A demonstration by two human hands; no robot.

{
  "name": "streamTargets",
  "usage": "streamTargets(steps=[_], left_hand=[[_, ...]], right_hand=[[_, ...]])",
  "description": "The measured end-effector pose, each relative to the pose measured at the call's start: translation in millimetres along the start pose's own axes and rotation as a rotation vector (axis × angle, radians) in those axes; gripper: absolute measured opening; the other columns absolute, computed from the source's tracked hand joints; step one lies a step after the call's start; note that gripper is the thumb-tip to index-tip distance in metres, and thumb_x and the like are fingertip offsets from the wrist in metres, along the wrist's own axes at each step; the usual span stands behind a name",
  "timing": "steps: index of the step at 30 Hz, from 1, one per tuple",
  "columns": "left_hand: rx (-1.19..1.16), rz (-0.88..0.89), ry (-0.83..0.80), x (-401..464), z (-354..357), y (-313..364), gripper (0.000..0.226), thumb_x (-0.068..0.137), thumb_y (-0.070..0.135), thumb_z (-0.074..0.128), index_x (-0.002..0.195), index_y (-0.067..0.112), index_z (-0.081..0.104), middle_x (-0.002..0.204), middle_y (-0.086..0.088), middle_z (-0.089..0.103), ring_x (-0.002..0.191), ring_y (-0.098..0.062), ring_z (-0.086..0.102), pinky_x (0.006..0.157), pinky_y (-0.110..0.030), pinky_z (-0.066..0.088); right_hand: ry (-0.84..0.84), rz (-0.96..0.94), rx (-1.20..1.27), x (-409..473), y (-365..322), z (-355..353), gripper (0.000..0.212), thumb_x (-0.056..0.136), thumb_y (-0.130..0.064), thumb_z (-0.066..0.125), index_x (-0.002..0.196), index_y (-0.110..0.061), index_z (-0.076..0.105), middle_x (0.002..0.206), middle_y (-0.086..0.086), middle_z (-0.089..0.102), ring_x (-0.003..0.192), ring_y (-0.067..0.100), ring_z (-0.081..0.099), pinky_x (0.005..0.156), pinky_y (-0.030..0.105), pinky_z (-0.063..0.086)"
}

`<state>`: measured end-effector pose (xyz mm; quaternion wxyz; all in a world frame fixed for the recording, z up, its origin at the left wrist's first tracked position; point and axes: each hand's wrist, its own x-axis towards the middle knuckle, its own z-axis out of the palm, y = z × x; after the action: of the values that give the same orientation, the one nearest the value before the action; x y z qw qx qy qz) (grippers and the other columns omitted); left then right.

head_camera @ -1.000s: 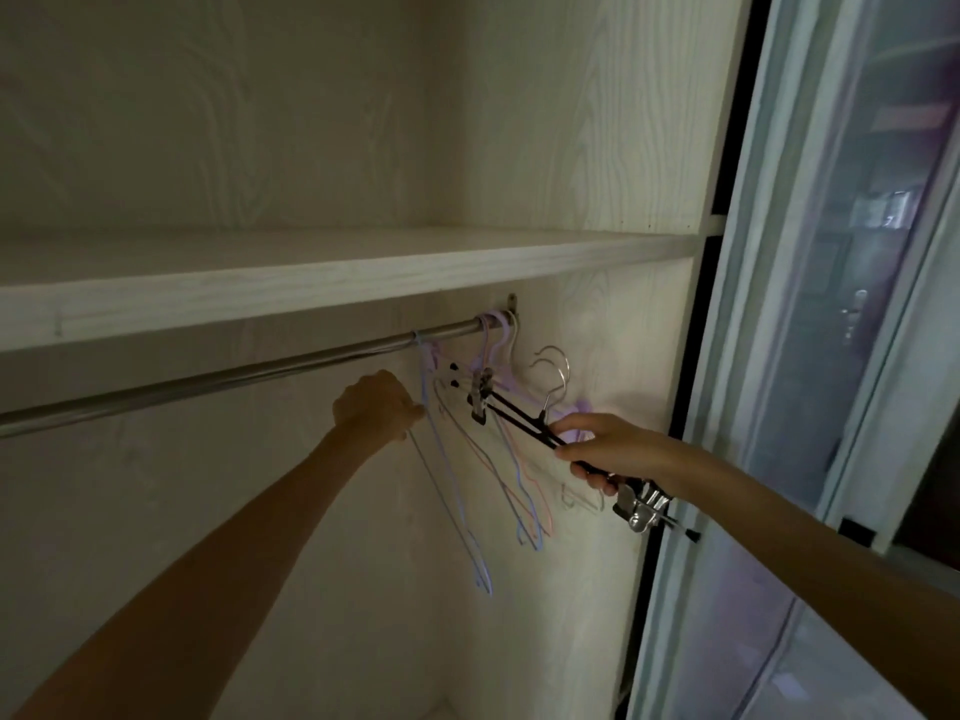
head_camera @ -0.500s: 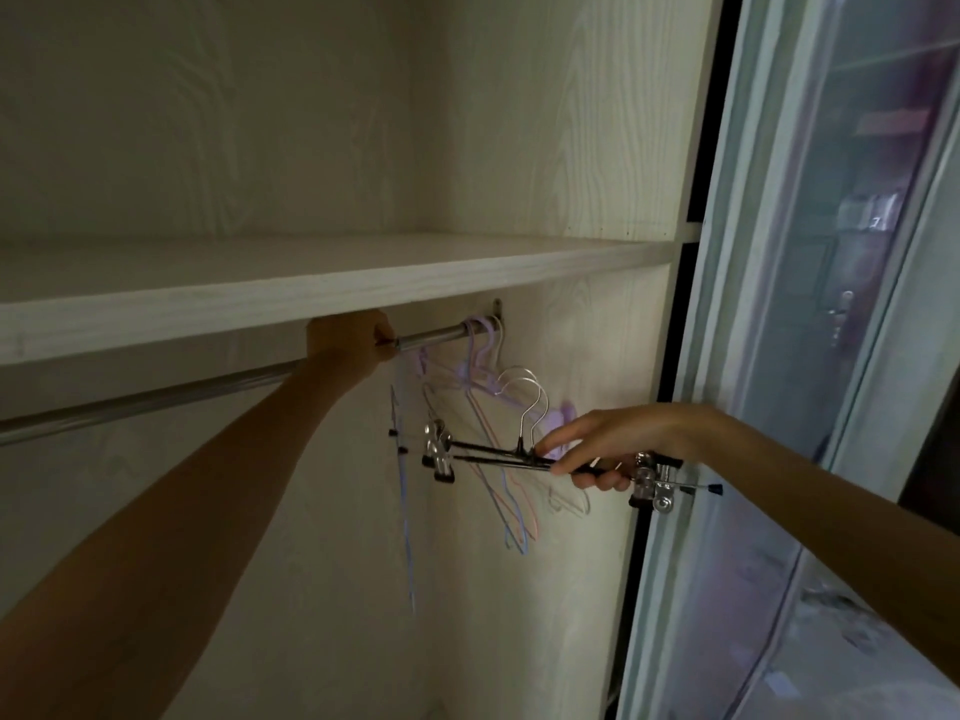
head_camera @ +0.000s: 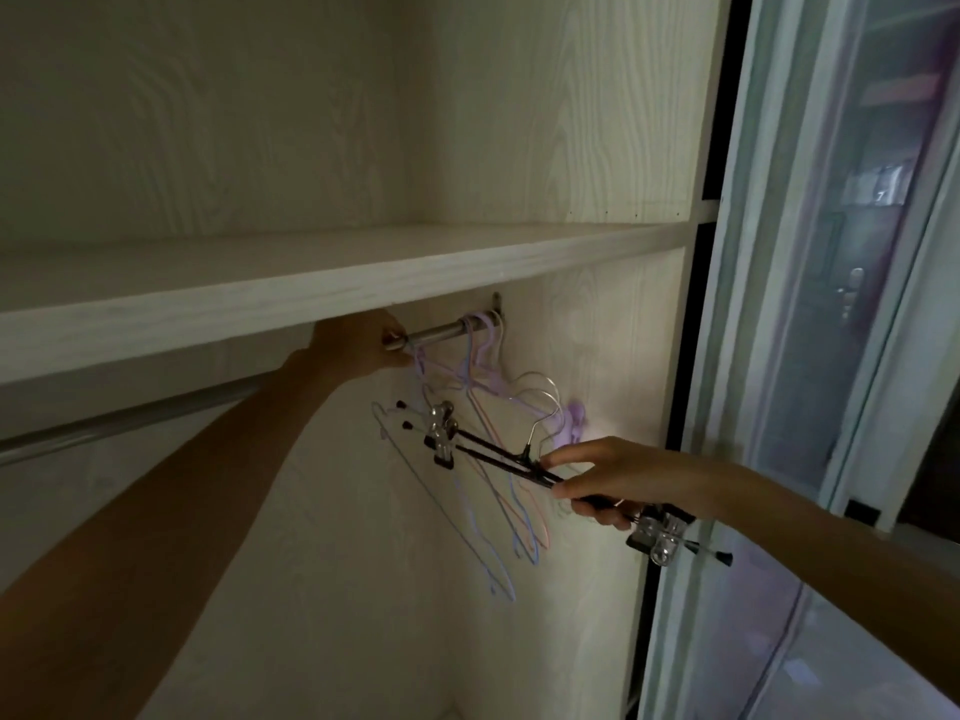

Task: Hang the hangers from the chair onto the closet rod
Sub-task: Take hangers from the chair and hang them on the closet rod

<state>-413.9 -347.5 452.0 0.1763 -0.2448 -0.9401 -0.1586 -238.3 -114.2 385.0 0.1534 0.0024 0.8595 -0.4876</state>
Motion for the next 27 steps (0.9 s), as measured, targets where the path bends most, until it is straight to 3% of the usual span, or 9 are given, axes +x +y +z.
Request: streamTargets(steps=[7, 14, 16, 23, 27], left_hand=[[0.132, -0.005, -0.089, 20.5, 7.5, 25.2, 0.059, 0.070, 0.051, 0.074, 0.115, 0.013, 0.066, 0.113, -0.007, 0.066, 0.104, -0.024, 0.060, 0.070, -0.025, 0.035], [0.160, -0.067, 0.001, 33.6, 29.7, 52.2, 0.052, 0.076, 0.044, 0.072, 0.115, 0.011, 0.064, 0.115, -0.011, 0.065, 0.110, -0.028, 0.059, 0.082, -0.032, 0.043], [0.179, -0.106, 0.017, 38.4, 36.3, 56.8, 0.056, 0.074, 0.047, 0.072, 0.116, 0.011, 0.062, 0.117, -0.012, 0.063, 0.112, -0.030, 0.058, 0.088, -0.035, 0.045], [0.241, -0.139, 0.063, 45.7, 48.5, 60.2, 0.059, 0.075, 0.054, 0.068, 0.117, 0.014, 0.059, 0.116, -0.011, 0.063, 0.110, -0.030, 0.058, 0.088, -0.034, 0.046], [0.260, -0.124, 0.107, 30.6, 42.7, 50.1, 0.062, 0.084, 0.044, 0.060, 0.135, 0.012, 0.044, 0.136, -0.015, 0.049, 0.128, -0.032, 0.043, 0.102, -0.042, 0.036]], right_hand=[[0.174, -0.023, 0.125, -3.6, 11.3, -5.3, 0.033, 0.091, -0.018, 0.059, 0.121, -0.029, 0.055, 0.055, -0.001, 0.054, 0.038, 0.007, 0.043, 0.040, 0.017, 0.036], [0.255, -0.027, 0.127, -11.4, 18.1, -15.6, 0.038, 0.092, -0.018, 0.058, 0.128, -0.029, 0.052, 0.050, -0.004, 0.054, 0.041, 0.008, 0.044, 0.041, 0.018, 0.037], [0.266, -0.030, 0.130, -13.9, 18.2, -19.0, 0.037, 0.091, -0.017, 0.058, 0.126, -0.028, 0.054, 0.054, -0.002, 0.054, 0.044, 0.010, 0.044, 0.043, 0.019, 0.037], [0.233, -0.040, 0.134, -15.6, 15.6, -22.9, 0.025, 0.092, -0.017, 0.058, 0.101, -0.040, 0.059, 0.060, 0.002, 0.055, 0.048, 0.011, 0.046, 0.045, 0.020, 0.039], [0.209, -0.043, 0.107, -20.1, 19.4, -20.4, 0.025, 0.091, -0.016, 0.059, 0.100, -0.039, 0.060, 0.059, 0.001, 0.057, 0.047, 0.011, 0.047, 0.044, 0.020, 0.040]])
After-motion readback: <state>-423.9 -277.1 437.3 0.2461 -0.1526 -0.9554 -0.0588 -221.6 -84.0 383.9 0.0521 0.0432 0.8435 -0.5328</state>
